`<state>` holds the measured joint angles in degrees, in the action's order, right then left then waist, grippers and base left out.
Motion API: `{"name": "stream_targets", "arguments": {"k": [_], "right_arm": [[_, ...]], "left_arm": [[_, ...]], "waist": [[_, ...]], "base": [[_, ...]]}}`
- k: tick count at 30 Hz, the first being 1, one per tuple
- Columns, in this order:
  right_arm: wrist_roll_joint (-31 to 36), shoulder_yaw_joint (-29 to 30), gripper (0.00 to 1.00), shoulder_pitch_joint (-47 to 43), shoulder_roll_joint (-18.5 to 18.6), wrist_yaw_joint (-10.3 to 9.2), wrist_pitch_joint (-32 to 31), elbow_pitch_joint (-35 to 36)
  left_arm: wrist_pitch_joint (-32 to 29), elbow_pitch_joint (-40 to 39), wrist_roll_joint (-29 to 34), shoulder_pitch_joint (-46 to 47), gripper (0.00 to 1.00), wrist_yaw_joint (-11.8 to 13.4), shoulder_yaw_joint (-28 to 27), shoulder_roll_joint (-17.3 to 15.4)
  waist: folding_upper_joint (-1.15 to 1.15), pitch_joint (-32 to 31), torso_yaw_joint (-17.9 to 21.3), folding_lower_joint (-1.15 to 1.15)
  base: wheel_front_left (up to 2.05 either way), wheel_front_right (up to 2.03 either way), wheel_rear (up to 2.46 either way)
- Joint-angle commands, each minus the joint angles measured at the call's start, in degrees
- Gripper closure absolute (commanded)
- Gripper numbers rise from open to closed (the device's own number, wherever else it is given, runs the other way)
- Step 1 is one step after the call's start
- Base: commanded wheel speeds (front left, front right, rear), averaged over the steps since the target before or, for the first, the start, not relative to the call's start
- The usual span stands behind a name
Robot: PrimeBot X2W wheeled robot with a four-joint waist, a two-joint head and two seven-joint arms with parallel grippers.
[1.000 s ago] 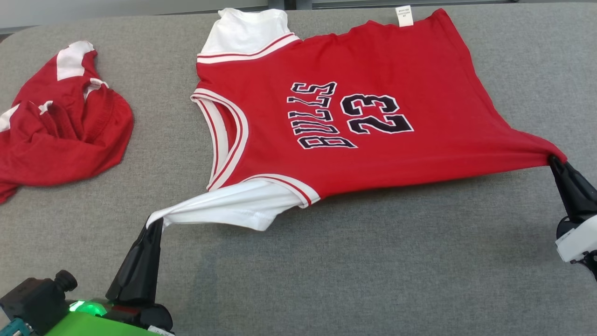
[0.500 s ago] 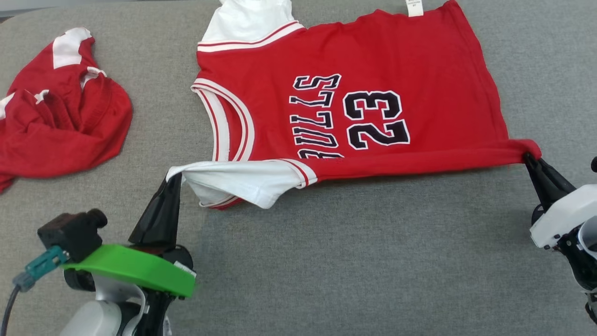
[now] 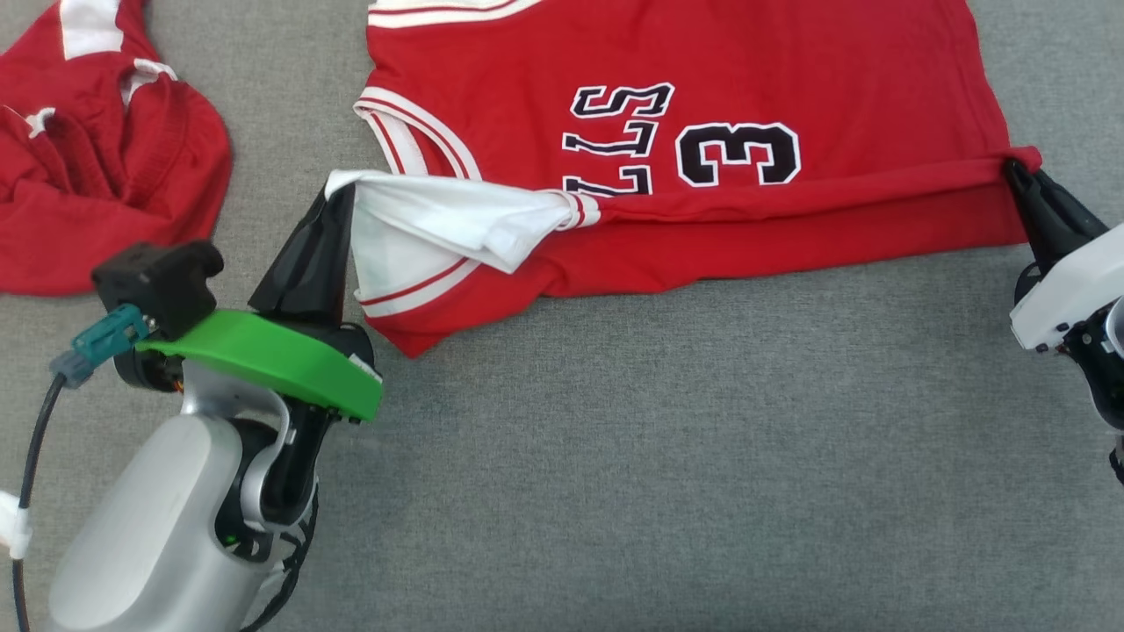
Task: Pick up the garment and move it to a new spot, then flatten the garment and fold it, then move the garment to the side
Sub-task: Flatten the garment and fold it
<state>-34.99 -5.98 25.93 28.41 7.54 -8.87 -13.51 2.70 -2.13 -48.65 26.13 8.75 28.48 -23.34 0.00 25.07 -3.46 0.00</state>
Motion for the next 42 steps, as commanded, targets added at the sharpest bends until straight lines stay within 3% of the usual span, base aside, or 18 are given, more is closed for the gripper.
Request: {"name": "stream_targets", "arguments": {"k": [1, 2, 3, 6, 7, 10, 11, 15, 22, 29, 35, 36, 37, 38, 42], "right_arm": [[0.44, 0.08, 1.0, 1.41, 0.05, -0.1, -0.01, -0.53], [0.65, 0.2, 1.0, 2.26, 0.07, -0.1, 0.19, -0.94], [1.18, 0.16, 0.91, 2.86, 0.23, -0.1, 0.45, -1.31], [1.83, -0.09, 0.0, 4.62, -0.2, -0.1, 1.8, -2.37], [2.43, 0.01, 0.0, 5.15, -0.27, -0.1, 2.69, -2.59], [2.38, -0.71, 0.0, 6.05, -1.01, -0.1, 6.87, -2.53], [2.22, -0.7, 0.0, 6.09, -1.06, -0.1, 8.29, -2.57], [1.57, -1.07, 0.0, 4.51, -1.42, -0.1, 14.16, -3.36], [-0.62, -1.59, 0.0, 0.27, -2.44, -0.1, 20.13, -5.43], [-2.6, -3.35, 0.0, -1.51, -2.6, -0.1, 21.07, -6.48], [-2.95, -4.17, 0.0, -0.12, -2.43, -0.1, 21.28, -7.04], [-3.04, -4.33, 0.0, -0.02, -2.4, -0.1, 21.23, -7.23], [-3.09, -4.48, 0.0, 0.06, -2.34, -0.11, 21.15, -7.47], [-3.15, -4.56, 0.0, 0.12, -2.25, -0.11, 21.14, -7.69], [-3.55, -4.71, 0.0, 0.67, -2.25, -0.11, 21.18, -9.14]], "left_arm": [[0.32, 1.18, 1.67, 2.25, 1.0, -0.59, 0.44, 0.04], [0.29, 2.33, 2.82, 3.59, 1.0, -1.12, 1.31, -0.29], [0.38, 3.35, 3.43, 4.61, 1.0, -1.29, 1.72, -0.2], [1.16, 6.55, 5.89, 7.71, 1.0, -1.96, 3.05, 0.47], [1.38, 7.42, 6.33, 8.33, 1.0, -2.14, 3.44, 0.66], [3.16, 9.79, 8.84, 9.81, 0.49, -1.71, 4.15, 1.09], [4.05, 10.24, 9.14, 9.86, 0.0, -1.23, 4.07, 1.33], [8.24, 11.05, 12.16, 7.51, 0.0, 1.04, 4.26, 1.6], [10.48, 9.07, 8.79, -2.42, 0.0, 3.81, 3.38, 3.58], [8.3, 10.0, 2.71, -10.52, 0.0, 2.97, 3.22, 4.59], [7.28, 13.86, 2.05, -8.17, 0.0, 1.95, 3.61, 5.1], [7.31, 14.41, 2.13, -7.65, 0.25, 1.72, 3.73, 5.29], [7.05, 14.94, 2.28, -7.27, 0.82, 1.27, 4.1, 5.35], [6.91, 15.18, 2.19, -7.06, 1.0, 0.83, 4.37, 5.46], [6.23, 15.25, 1.66, -6.76, 1.0, -0.84, 5.27, 5.39]], "waist": [[0.0, 1.89, -0.58, 0.0], [0.0, 2.34, -0.72, 0.0], [0.0, 2.7, -0.84, 0.0], [0.0, 3.55, -1.13, 0.0], [0.0, 3.72, -1.15, 0.0], [0.0, 3.95, -1.16, 0.0], [0.0, 3.9, -1.13, 0.0], [0.0, 2.91, -0.84, 0.0], [0.0, 0.24, -0.03, 0.0], [0.0, -0.59, 0.83, 0.0], [0.0, -0.03, 1.11, 0.0], [0.0, 0.05, 1.14, 0.0], [0.0, 0.1, 1.2, 0.0], [0.0, 0.13, 1.25, 0.0], [0.0, 0.05, 1.23, 0.0]], "base": [[0.0, 0.0, 0.0], [0.0, 0.0, 0.0], [0.0, 0.0, 0.0], [0.0, 0.0, 0.0], [0.0, 0.0, 0.0], [0.0, 0.0, 0.0], [0.0, 0.0, 0.0], [0.0, 0.0, 0.0], [0.0, 0.0, 0.0], [0.0, 0.0, 0.0], [0.0, 0.0, 0.0], [0.0, 0.0, 0.0], [0.0, 0.0, 0.0], [0.0, 0.0, 0.0], [0.0, 0.0, 0.0]]}}
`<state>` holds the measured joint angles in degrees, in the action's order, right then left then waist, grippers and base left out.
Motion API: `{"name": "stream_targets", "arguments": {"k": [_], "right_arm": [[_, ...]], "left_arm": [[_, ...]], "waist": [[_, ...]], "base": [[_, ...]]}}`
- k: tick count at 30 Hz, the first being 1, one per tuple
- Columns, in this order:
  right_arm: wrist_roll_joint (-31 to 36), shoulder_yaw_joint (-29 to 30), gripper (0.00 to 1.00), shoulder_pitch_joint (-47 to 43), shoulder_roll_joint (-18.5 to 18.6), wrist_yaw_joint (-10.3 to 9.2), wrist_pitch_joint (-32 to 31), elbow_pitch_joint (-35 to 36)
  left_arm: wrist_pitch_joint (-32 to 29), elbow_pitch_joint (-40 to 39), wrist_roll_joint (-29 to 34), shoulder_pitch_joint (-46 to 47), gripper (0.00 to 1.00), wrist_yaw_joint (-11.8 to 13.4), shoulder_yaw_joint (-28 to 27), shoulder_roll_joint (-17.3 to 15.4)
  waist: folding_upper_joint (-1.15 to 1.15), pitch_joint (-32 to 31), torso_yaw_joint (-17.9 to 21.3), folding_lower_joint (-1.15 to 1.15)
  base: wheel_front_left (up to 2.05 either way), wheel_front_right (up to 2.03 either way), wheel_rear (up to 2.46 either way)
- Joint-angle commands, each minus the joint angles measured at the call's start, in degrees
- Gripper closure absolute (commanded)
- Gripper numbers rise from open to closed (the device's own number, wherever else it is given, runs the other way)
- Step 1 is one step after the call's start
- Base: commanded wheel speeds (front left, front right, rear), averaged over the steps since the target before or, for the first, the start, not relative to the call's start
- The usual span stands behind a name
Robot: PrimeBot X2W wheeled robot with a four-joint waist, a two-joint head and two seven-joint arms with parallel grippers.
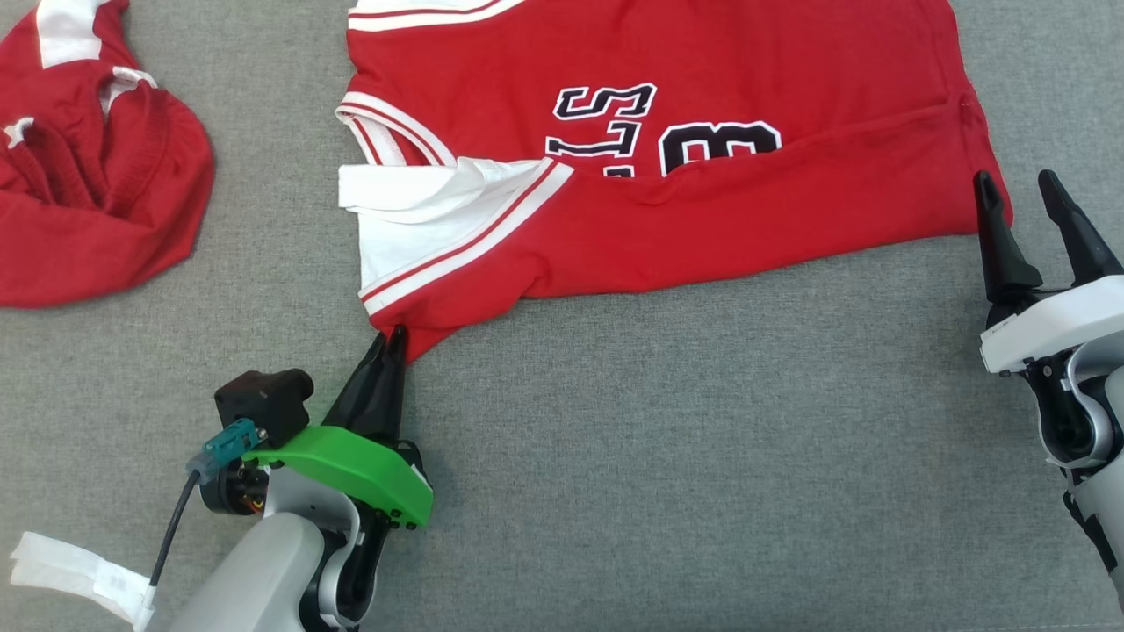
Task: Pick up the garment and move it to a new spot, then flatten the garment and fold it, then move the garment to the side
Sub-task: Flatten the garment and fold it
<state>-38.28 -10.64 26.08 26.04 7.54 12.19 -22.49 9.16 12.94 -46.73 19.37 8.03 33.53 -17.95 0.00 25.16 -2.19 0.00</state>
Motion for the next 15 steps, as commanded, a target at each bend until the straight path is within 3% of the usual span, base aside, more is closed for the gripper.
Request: {"name": "stream_targets", "arguments": {"k": [1, 14, 15], "right_arm": [[-0.43, -0.09, 0.0, 0.75, -0.07, -0.11, 0.14, -0.7], [-2.26, -1.97, 0.0, 5.54, -1.71, -0.11, -3.38, -11.82], [-2.32, -2.22, 0.2, 5.79, -1.68, -0.11, -3.65, -12.56]], "left_arm": [[-0.07, -0.15, 0.04, -0.08, 1.0, -0.45, 0.31, -0.44], [0.13, -7.14, 3.02, -1.15, 1.0, 0.46, 0.21, -5.59], [-0.05, -7.39, 3.15, -0.95, 1.0, 0.55, 0.33, -5.89]], "waist": [[0.0, -0.11, -0.13, 0.0], [0.0, -0.47, -2.46, 0.0], [0.0, -0.43, -2.61, 0.0]], "base": [[0.0, 0.0, 0.0], [0.0, 0.0, 0.0], [0.0, 0.0, 0.0]]}}
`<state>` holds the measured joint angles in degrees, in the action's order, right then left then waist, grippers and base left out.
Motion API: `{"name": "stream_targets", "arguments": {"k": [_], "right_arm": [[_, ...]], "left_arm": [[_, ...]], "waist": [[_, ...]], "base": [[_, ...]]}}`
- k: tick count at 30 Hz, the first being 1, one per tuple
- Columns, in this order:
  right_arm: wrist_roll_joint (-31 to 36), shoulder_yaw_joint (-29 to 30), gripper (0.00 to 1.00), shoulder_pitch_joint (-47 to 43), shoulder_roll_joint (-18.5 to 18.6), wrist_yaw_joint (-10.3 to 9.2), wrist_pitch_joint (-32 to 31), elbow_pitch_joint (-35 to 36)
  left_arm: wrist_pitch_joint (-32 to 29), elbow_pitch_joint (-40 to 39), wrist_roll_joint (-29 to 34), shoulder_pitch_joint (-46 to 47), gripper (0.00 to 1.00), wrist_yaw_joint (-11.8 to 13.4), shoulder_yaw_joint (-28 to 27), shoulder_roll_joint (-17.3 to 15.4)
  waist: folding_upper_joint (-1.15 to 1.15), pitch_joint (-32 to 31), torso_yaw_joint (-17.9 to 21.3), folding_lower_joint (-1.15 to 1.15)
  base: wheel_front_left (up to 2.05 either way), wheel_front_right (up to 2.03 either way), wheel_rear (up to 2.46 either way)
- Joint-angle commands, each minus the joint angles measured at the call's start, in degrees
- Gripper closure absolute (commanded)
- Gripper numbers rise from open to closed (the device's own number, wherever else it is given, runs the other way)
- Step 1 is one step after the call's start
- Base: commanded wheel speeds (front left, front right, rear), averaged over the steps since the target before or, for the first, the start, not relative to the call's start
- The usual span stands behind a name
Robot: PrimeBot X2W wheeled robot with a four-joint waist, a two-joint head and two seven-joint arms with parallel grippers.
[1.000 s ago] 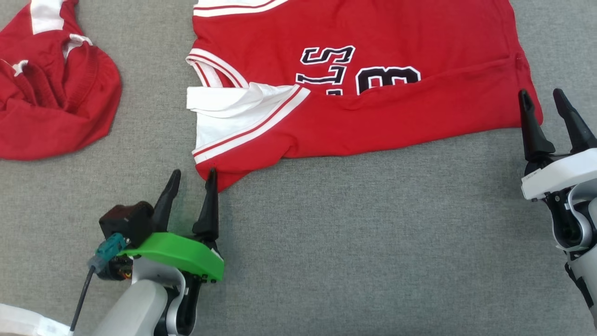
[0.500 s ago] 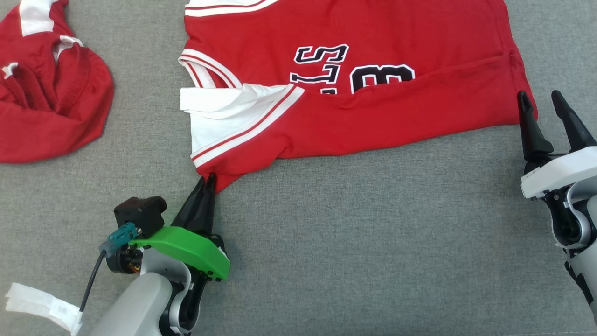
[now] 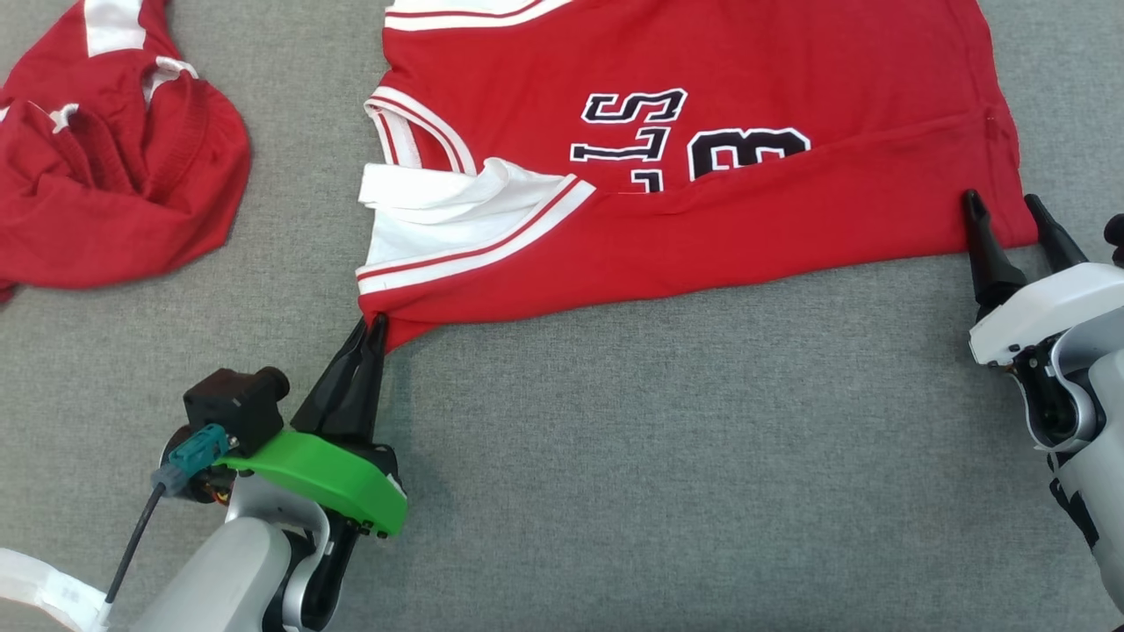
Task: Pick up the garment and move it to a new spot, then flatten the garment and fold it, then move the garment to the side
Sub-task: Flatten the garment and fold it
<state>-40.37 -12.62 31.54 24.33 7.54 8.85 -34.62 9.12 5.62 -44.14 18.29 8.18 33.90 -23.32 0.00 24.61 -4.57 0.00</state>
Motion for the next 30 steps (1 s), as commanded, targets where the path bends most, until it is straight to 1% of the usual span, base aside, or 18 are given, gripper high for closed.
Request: {"name": "stream_targets", "arguments": {"k": [1, 2, 5, 7, 11, 17, 20, 24, 30], "right_arm": [[-0.29, -0.74, 0.94, 0.39, 0.0, -0.11, -0.48, -0.97], [-0.56, -1.0, 1.0, 0.25, 0.05, -0.1, -0.58, -1.26], [-2.28, -1.65, 1.0, -1.05, 0.74, -0.11, -0.42, -0.39], [-3.89, -1.85, 1.0, -2.7, 2.28, -0.11, -0.1, 0.98], [-6.36, -2.46, 1.0, -6.02, 4.46, -0.11, 0.25, 4.97], [-8.97, -3.06, 1.0, -11.87, 8.14, -0.12, -0.65, 9.96], [-9.7, -2.57, 1.0, -15.3, 9.09, -0.12, -0.94, 11.66], [-10.62, -1.51, 1.0, -20.2, 9.04, -0.12, -1.17, 14.33], [-10.13, 1.02, 1.0, -25.6, 8.92, -0.12, -2.35, 17.51]], "left_arm": [[-0.25, -0.34, 0.72, 0.42, 1.0, 0.4, 0.14, -0.87], [-0.27, -0.5, 0.87, 0.58, 1.0, 0.39, 0.26, -1.01], [-0.55, -1.04, 1.59, 0.8, 1.0, -0.01, 0.77, -1.62], [-0.86, -1.61, 2.12, 0.26, 1.0, -0.58, 1.44, -2.47], [-2.13, -3.33, 1.68, -2.51, 1.0, -0.93, 2.35, -4.37], [-5.24, -8.3, 1.62, -6.57, 1.0, 0.2, 2.89, -8.85], [-6.31, -10.73, 1.37, -8.8, 1.0, 1.04, 3.08, -10.49], [-6.78, -12.77, 0.09, -12.16, 1.0, 1.72, 3.53, -11.43], [-7.78, -13.82, -0.89, -16.12, 1.0, 3.51, 4.36, -11.62]], "waist": [[0.0, 0.14, -0.39, 0.0], [0.0, 0.13, -0.49, 0.0], [0.0, -0.12, -0.54, 0.0], [0.0, -0.74, -0.32, 0.0], [0.0, -2.33, 0.97, 0.0], [0.0, -4.48, 2.58, 0.0], [0.0, -5.72, 3.02, 0.0], [0.0, -7.0, 3.61, 0.0], [0.0, -7.86, 4.21, 0.0]], "base": [[0.0, 0.0, 0.0], [0.0, 0.0, 0.0], [0.0, 0.0, 0.0], [0.0, 0.0, 0.0], [0.0, 0.0, 0.0], [0.0, 0.0, 0.0], [0.0, 0.0, 0.0], [0.0, 0.0, 0.0], [0.0, 0.0, 0.0]]}}
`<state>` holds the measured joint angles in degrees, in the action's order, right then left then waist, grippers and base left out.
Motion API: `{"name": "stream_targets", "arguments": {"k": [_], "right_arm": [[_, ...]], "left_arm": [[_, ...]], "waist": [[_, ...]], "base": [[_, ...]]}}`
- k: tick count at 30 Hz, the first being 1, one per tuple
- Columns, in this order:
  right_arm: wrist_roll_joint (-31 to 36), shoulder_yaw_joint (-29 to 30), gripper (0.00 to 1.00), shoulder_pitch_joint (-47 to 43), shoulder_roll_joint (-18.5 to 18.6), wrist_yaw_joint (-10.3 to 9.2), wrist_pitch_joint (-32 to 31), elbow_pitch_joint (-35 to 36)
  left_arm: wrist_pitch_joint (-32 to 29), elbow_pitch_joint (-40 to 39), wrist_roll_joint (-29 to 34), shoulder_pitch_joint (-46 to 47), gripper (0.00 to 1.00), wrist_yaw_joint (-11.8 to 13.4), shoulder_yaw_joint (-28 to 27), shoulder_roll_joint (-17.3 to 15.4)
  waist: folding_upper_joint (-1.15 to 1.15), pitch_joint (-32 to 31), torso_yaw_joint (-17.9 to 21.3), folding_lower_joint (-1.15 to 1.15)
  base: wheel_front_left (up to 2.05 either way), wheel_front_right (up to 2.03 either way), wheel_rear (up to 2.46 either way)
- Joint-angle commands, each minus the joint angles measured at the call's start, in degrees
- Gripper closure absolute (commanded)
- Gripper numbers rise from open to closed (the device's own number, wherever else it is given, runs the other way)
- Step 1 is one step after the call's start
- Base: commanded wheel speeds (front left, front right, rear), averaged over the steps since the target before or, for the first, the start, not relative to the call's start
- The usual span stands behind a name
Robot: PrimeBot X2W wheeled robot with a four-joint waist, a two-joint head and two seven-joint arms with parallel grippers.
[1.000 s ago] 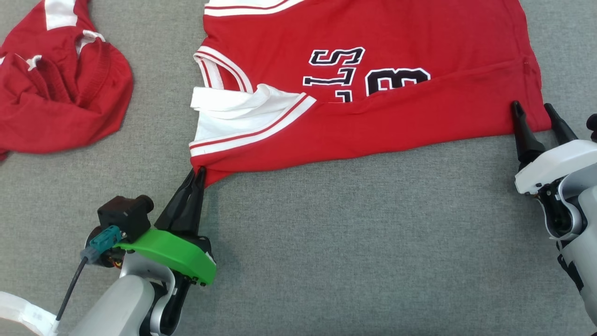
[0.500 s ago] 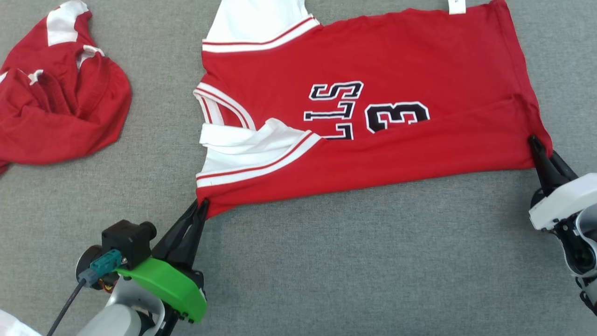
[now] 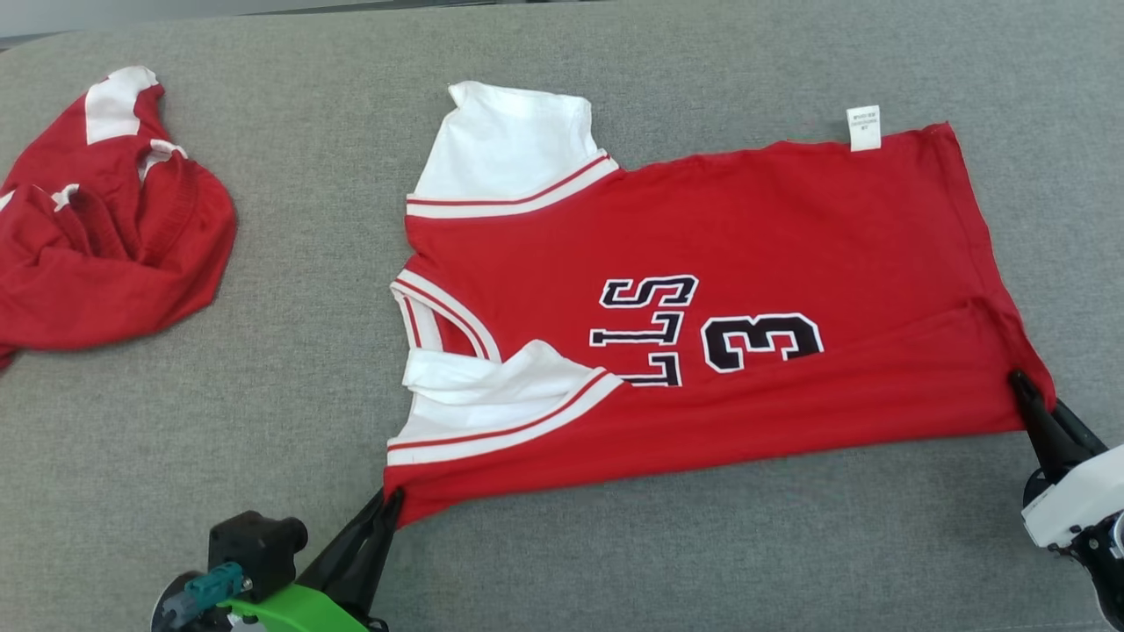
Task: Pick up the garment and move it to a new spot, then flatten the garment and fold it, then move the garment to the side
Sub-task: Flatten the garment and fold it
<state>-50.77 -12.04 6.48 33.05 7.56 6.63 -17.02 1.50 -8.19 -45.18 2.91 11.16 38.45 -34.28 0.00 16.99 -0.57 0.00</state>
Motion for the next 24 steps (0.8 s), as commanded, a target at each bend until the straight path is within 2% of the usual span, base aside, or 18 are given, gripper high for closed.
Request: {"name": "stream_targets", "arguments": {"k": [1, 7, 8, 9, 10, 11, 12, 15, 16, 17, 18, 21, 24], "right_arm": [[0.49, 0.74, 1.0, -1.14, 0.05, -0.15, -0.48, 0.31], [1.86, 1.94, 1.0, -3.02, -0.68, -0.15, -2.25, 1.02], [2.22, 2.06, 0.98, -3.16, -0.86, -0.15, -2.45, 1.2], [2.37, 2.18, 0.85, -3.33, -1.05, -0.15, -2.44, 1.3], [2.63, 2.29, 0.58, -3.55, -1.24, -0.15, -2.7, 1.42], [2.82, 2.37, 0.4, -3.7, -1.37, -0.15, -2.92, 1.51], [3.11, 2.62, 0.0, -3.79, -1.45, -0.15, -2.98, 1.62], [4.55, 3.44, 0.0, -3.77, -1.28, -0.13, -2.83, 1.8], [5.11, 3.73, 0.0, -3.83, -1.28, -0.12, -2.9, 2.03], [5.6, 3.98, 0.0, -3.92, -1.23, -0.12, -3.1, 2.2], [6.13, 4.52, 0.0, -3.99, -1.14, -0.13, -3.13, 2.43], [8.27, 6.58, 0.0, -3.79, -1.01, -0.13, -2.21, 3.32], [11.61, 8.24, 0.0, -2.8, -2.52, -0.12, -0.84, 4.45]], "left_arm": [[-0.37, -0.2, 0.11, -1.18, 1.0, 0.84, 0.05, -0.61], [0.12, 1.48, 0.23, -1.59, 1.0, 1.32, 0.41, 0.28], [0.17, 1.68, 0.04, -1.5, 1.0, 1.31, 0.61, 0.71], [0.19, 1.88, 0.0, -1.42, 1.0, 1.33, 0.71, 0.91], [0.19, 2.48, 0.22, -1.19, 1.0, 1.08, 0.94, 0.95], [0.16, 2.93, 0.44, -0.96, 1.0, 0.85, 1.1, 1.12], [0.28, 3.44, 0.6, -0.63, 1.0, 0.67, 1.26, 1.44], [-0.04, 4.22, 0.65, 0.16, 1.0, 0.64, 1.73, 2.21], [-0.49, 4.35, -0.03, 0.13, 0.51, 0.37, 1.97, 2.5], [-0.83, 4.35, -0.37, 0.14, 0.14, 0.26, 2.05, 2.58], [-0.96, 4.22, -0.47, 0.2, 0.0, 0.29, 2.0, 2.54], [-1.12, 3.08, -1.6, -0.19, 0.0, 0.72, 1.21, 2.33], [-0.26, 0.09, -3.6, 0.23, 0.0, 0.98, -1.19, 2.05]], "waist": [[0.0, -0.4, 0.27, 0.0], [0.0, -1.13, 0.43, 0.0], [0.0, -1.23, 0.44, 0.0], [0.0, -1.3, 0.45, 0.0], [0.0, -1.33, 0.47, 0.0], [0.0, -1.36, 0.48, 0.0], [0.0, -1.39, 0.51, 0.0], [0.0, -1.49, 0.56, 0.0], [0.0, -1.56, 0.59, 0.0], [0.0, -1.62, 0.6, 0.0], [0.0, -1.71, 0.63, 0.0], [0.0, -1.84, 0.71, 0.0], [0.0, -1.99, 0.8, 0.0]], "base": [[0.0, 0.0, 0.0], [0.0, 0.0, 0.0], [0.0, 0.0, 0.0], [0.0, 0.0, 0.0], [0.0, 0.0, 0.0], [0.0, 0.0, 0.0], [0.0, 0.0, 0.0], [0.0, 0.0, 0.0], [0.0, 0.0, 0.0], [0.0, 0.0, 0.0], [0.0, 0.0, 0.0], [0.0, 0.0, 0.0], [0.0, 0.0, 0.0]]}}
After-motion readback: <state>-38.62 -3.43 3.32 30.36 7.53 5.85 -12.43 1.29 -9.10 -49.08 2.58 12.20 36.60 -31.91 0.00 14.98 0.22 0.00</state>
